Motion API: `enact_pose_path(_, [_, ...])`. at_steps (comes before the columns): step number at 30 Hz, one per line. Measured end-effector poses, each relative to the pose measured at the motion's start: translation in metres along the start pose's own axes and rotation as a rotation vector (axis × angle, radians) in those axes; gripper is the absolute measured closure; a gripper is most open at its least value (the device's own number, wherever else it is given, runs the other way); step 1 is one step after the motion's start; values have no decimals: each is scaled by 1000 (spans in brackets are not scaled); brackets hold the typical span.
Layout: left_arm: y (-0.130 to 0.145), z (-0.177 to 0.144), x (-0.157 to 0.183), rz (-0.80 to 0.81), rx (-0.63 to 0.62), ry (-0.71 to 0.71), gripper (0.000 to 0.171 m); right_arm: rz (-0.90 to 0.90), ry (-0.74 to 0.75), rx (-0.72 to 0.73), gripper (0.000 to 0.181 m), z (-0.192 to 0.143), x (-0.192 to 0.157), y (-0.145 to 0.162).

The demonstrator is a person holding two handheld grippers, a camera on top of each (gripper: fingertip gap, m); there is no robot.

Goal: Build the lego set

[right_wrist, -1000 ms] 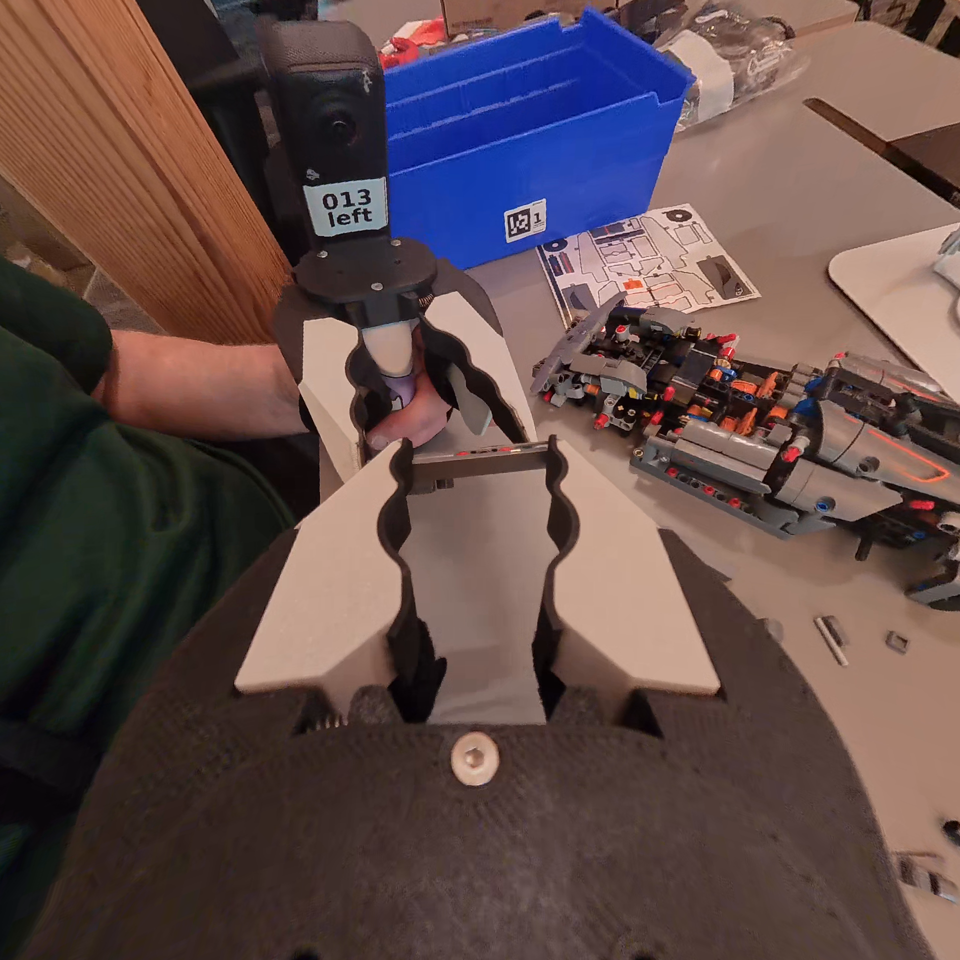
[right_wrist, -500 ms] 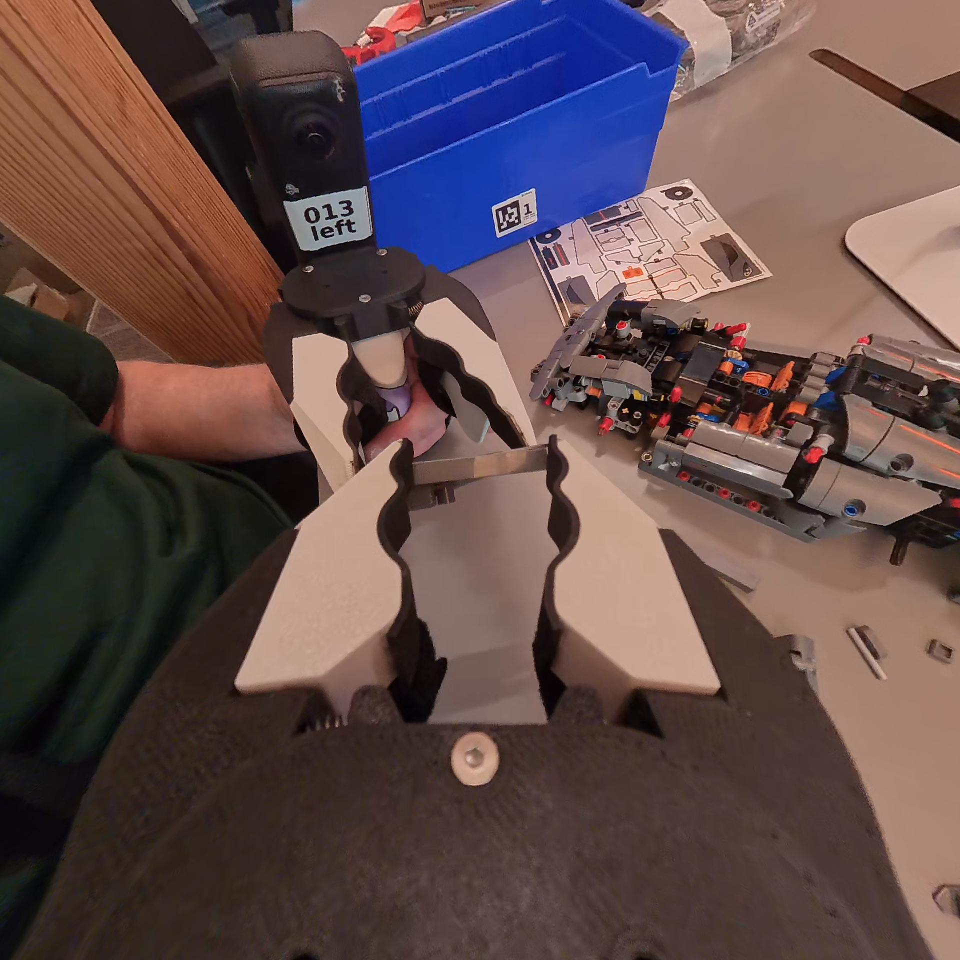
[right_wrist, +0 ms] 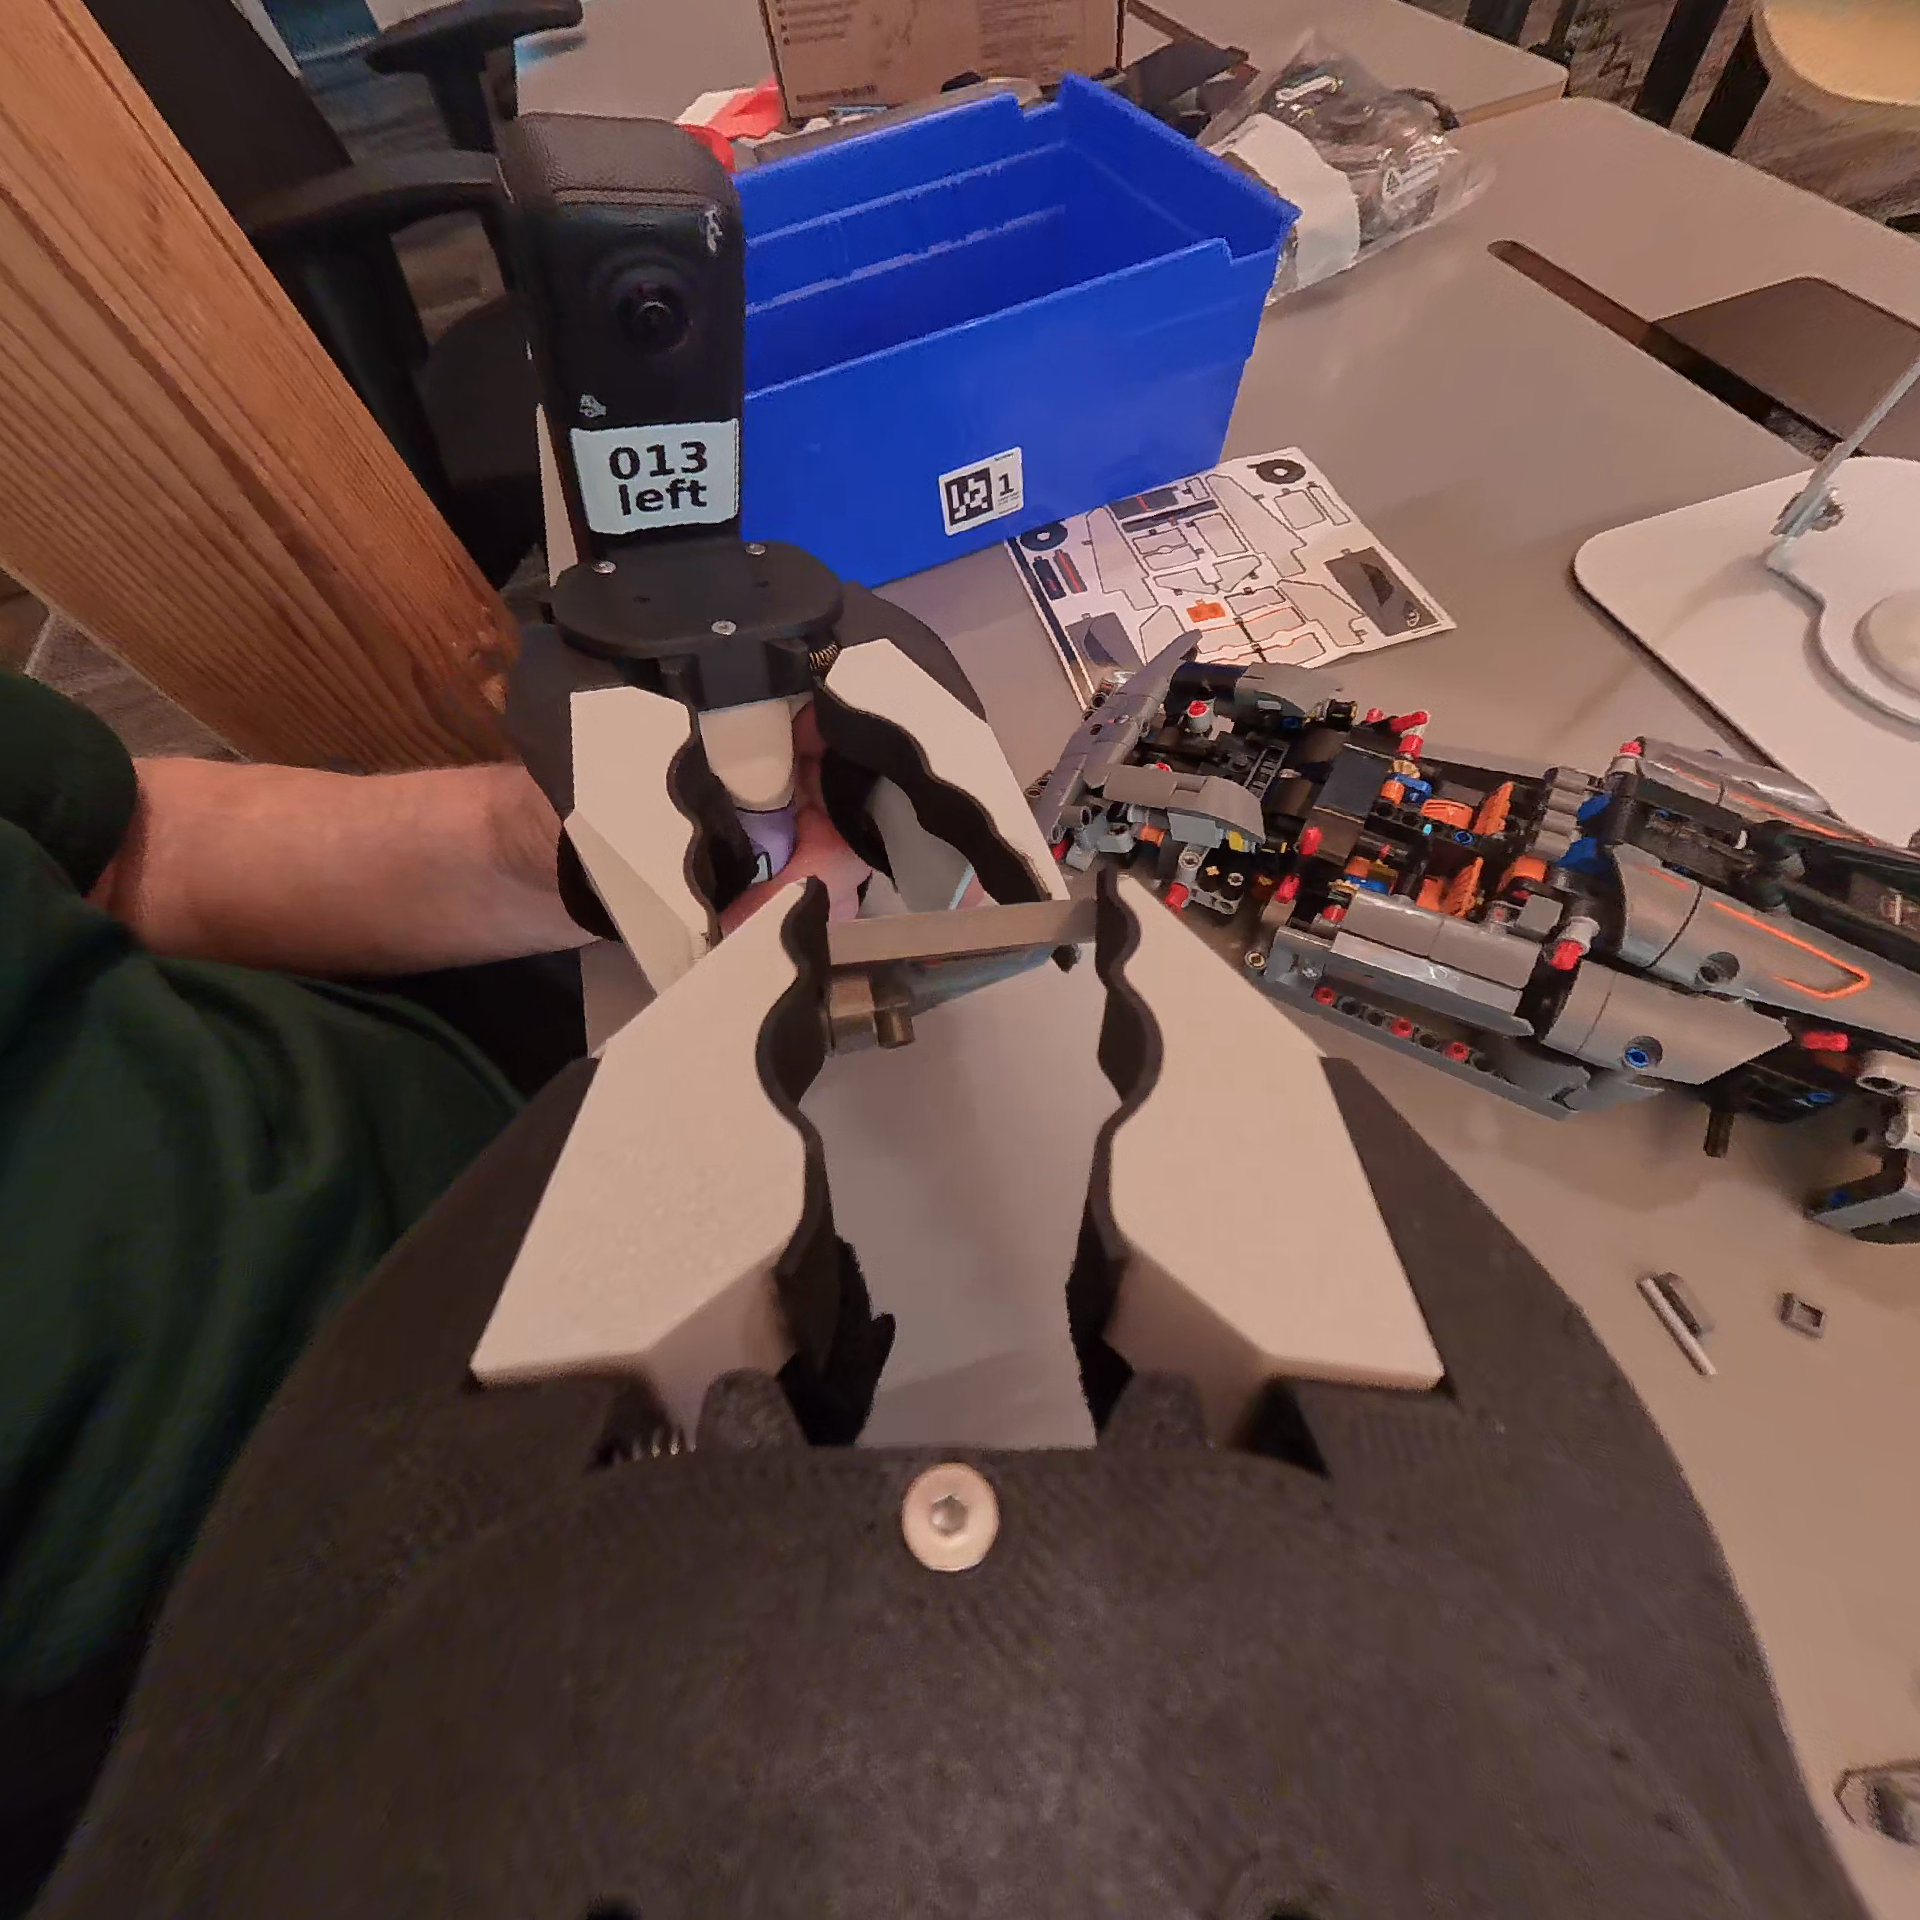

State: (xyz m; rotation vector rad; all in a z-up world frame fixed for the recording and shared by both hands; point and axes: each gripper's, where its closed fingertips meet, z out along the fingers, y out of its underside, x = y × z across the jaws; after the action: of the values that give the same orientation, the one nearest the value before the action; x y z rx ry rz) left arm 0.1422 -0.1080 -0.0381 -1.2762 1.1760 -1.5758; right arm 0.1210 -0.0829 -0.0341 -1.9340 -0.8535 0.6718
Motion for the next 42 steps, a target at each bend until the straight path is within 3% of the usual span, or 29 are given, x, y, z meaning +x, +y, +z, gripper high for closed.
enact_pose_path(16, [2,6,10,37,-17,20,109,19,-74,126,132,-1,-10,-1])
enact_pose_path(18, [0,6,13,59,-7,21,129,-3,-21,137,132,-3,-3,-3])
enact_pose_path(27, [13,11,2,4,-68,-5,138,94,-37,130,141,-3,9,14])
enact_pose_path(31, [18,11,-2,9,-95,-33,159,136,12,147,141,-18,23,23])
enact_pose_path(35, [32,18,-10,-1,-183,-72,161,161,42,118,162,-27,24,45])
enact_pose_path(39, [38,23,-10,23,-244,-63,162,193,89,116,156,-40,29,62])
enact_pose_path(42, [40,21,-6,49,-295,-14,162,162,108,98,140,-49,30,71])
